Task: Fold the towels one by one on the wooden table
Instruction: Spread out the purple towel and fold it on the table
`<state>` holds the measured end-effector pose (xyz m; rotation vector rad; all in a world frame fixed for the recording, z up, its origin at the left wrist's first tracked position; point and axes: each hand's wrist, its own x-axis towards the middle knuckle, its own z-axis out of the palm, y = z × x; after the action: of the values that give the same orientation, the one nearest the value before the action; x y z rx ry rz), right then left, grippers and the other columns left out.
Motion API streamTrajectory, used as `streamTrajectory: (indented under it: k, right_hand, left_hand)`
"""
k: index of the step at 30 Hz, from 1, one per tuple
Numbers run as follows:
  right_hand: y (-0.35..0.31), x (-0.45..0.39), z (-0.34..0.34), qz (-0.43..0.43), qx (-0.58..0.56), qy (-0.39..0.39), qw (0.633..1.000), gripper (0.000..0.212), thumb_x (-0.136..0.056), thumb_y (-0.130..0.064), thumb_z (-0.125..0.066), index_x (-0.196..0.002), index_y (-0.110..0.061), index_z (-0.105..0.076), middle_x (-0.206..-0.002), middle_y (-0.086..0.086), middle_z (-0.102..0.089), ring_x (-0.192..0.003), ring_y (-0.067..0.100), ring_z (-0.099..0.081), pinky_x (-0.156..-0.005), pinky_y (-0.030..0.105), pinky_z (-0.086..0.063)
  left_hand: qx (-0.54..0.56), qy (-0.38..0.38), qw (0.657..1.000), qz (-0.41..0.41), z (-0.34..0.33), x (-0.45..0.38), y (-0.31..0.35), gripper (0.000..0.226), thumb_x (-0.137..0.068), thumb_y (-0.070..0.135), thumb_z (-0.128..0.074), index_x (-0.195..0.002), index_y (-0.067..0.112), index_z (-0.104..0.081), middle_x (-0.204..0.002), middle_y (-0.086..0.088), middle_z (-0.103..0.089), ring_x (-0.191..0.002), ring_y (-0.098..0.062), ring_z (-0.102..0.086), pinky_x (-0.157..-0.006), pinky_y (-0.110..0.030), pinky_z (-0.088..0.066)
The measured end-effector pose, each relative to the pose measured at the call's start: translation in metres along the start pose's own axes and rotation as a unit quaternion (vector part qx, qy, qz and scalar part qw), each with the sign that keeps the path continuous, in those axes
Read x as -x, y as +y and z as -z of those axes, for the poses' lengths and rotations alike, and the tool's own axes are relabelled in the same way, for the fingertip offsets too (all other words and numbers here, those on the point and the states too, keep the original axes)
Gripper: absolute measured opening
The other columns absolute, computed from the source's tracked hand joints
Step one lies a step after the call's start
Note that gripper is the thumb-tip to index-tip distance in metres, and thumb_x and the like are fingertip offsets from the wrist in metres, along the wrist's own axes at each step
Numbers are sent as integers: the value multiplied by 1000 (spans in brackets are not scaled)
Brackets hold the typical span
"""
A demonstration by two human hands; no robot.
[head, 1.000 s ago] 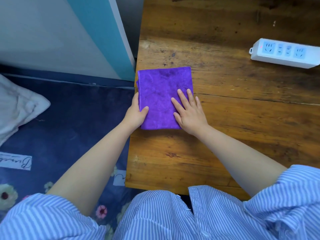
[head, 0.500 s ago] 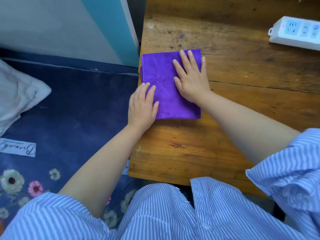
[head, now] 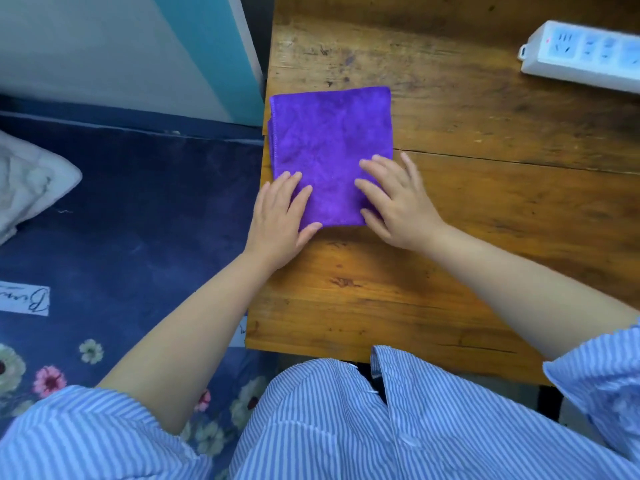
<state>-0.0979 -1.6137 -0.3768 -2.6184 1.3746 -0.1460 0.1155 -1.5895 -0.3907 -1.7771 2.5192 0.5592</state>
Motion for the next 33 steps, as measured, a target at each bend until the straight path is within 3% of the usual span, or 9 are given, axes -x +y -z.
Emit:
streamTrajectory:
  k: [5,9,12,15,17,19,23,28,33]
  right_hand:
    - [-11,43,6,28,42,-122,991,42,-52,-9,-74,-94,-12,-72,-99,9,-72,-84,24,-70,-73,35,-53]
    - [-12,21,6,45,101,-103,989,34,-71,-9,-43,-86,-15,-73,-94,4,-73,-80,21,-69,-65,24,-52]
    - [-17,4,10,55,134,-161,976,24,-71,-12,-47,-73,-15,-71,-84,1,-73,-70,19,-67,-54,19,-49]
    - [-25,-10,25,3,115,-165,979,12,-70,-9,-64,-82,-8,-66,-92,8,-68,-82,24,-64,-53,27,-49]
    - [-25,-13,31,-8,68,-191,979,22,-83,0,-47,-103,2,-55,-113,19,-55,-107,31,-50,-72,39,-46]
    - [-25,-16,38,-21,12,-177,984,25,-84,2,-41,-107,5,-52,-115,22,-51,-109,32,-45,-82,43,-39]
    - [-27,-17,63,-36,-64,-125,989,23,-79,2,-45,-98,6,-57,-104,23,-56,-97,33,-49,-82,40,-35]
    - [-30,-4,95,24,-132,-105,985,23,-73,5,-50,-92,8,-61,-93,24,-61,-90,34,-56,-75,35,-41]
    - [-46,11,111,125,-103,-127,979,21,-75,2,-50,-95,5,-58,-98,22,-56,-96,33,-52,-75,33,-40]
  left_hand:
    - [-6,28,998,-51,2,17,20,44,-52,9,-86,-92,-2,-69,-91,-19,-69,-82,-35,-68,-68,-39,-55]
    - [15,18,1000,-15,3,12,24,38,-54,-2,-80,-89,-5,-68,-88,-21,-68,-77,-38,-66,-63,-38,-54]
    - [24,20,1000,4,2,11,25,34,-60,-5,-74,-94,-5,-67,-92,-22,-67,-82,-39,-65,-68,-40,-53]
    - [16,-19,999,43,1,11,25,40,-77,8,-65,-116,1,-57,-117,-16,-58,-108,-34,-54,-88,-38,-44]
    - [0,-42,996,75,-1,12,24,44,-84,20,-59,-125,8,-48,-127,-9,-50,-117,-28,-45,-94,-35,-36]
    - [-37,-43,995,83,0,14,25,47,-85,25,-59,-126,11,-43,-127,-6,-47,-117,-25,-43,-91,-34,-36]
    - [-62,-18,990,127,11,25,34,38,-81,25,-64,-114,12,-50,-112,-6,-55,-105,-26,-51,-79,-35,-42]
    - [-61,111,981,144,35,68,59,38,-35,2,-85,-67,5,-64,-62,-9,-63,-53,-27,-61,-42,-23,-44]
    - [0,134,963,234,54,124,86,29,-58,-3,-73,-86,-3,-64,-79,-18,-64,-70,-34,-61,-54,-36,-48]
